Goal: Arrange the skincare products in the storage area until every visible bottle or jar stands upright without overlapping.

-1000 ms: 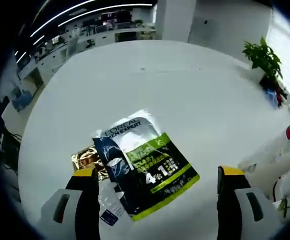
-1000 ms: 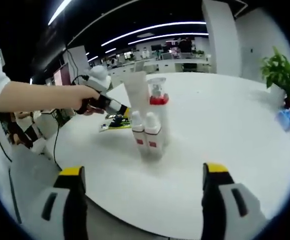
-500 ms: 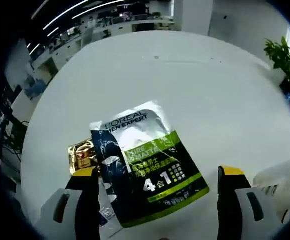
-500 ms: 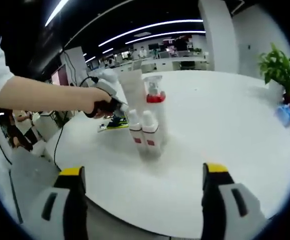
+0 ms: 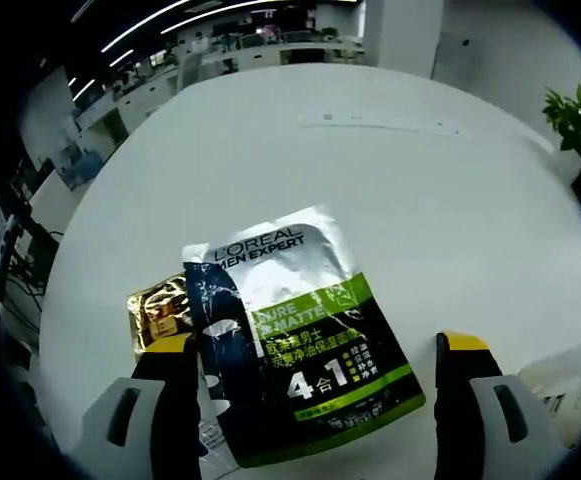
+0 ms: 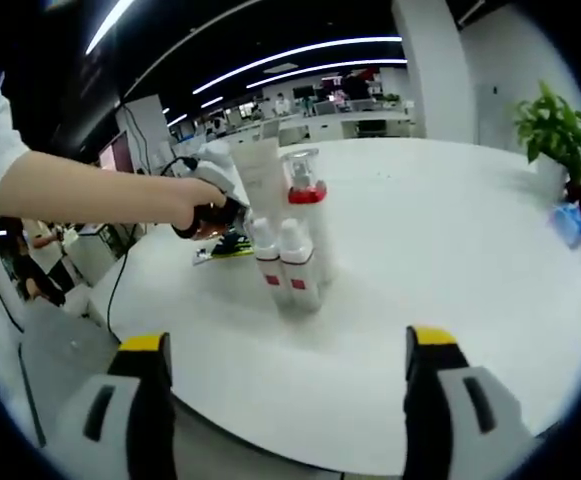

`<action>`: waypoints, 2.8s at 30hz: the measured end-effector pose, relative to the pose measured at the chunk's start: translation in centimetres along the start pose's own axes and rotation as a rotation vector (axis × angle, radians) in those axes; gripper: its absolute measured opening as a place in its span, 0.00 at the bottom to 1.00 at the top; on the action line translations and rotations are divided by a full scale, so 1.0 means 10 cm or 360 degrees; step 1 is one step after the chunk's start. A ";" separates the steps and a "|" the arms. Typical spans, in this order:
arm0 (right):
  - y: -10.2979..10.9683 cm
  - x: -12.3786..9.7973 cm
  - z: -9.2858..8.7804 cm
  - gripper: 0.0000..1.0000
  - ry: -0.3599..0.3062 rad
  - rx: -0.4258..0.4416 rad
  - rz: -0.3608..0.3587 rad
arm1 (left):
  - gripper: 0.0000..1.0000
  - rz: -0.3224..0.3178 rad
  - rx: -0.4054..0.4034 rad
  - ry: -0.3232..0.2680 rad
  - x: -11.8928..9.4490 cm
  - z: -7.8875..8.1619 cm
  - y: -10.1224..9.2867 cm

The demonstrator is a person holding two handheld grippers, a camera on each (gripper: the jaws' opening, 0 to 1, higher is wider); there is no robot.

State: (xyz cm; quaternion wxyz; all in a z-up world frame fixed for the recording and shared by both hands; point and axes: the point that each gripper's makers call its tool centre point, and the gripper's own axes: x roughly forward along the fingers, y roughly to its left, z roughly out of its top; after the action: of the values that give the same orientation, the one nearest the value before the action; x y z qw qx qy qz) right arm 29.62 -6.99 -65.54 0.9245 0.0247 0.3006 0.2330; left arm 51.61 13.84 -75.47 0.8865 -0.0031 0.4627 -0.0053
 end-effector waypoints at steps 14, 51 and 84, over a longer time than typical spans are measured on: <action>-0.02 -0.01 0.00 0.97 -0.0001 0.0009 -0.0015 | 0.65 0.0005 -0.0060 -0.0119 -0.06 0.08 0.07; -0.01 0.00 -0.02 0.96 0.0018 0.0002 -0.0007 | 0.12 -0.0301 -0.0100 -0.0302 -0.23 0.13 0.03; 0.24 -0.06 0.16 0.81 -0.0090 0.0108 0.0114 | 0.12 -0.0654 0.0243 -0.0509 -1.73 -0.61 -0.06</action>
State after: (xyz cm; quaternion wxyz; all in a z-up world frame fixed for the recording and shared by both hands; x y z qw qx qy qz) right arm 29.12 -4.91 -63.48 0.9223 0.0733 0.2810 0.2549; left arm 36.76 13.41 -64.78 0.9263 -0.0308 0.3048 -0.2193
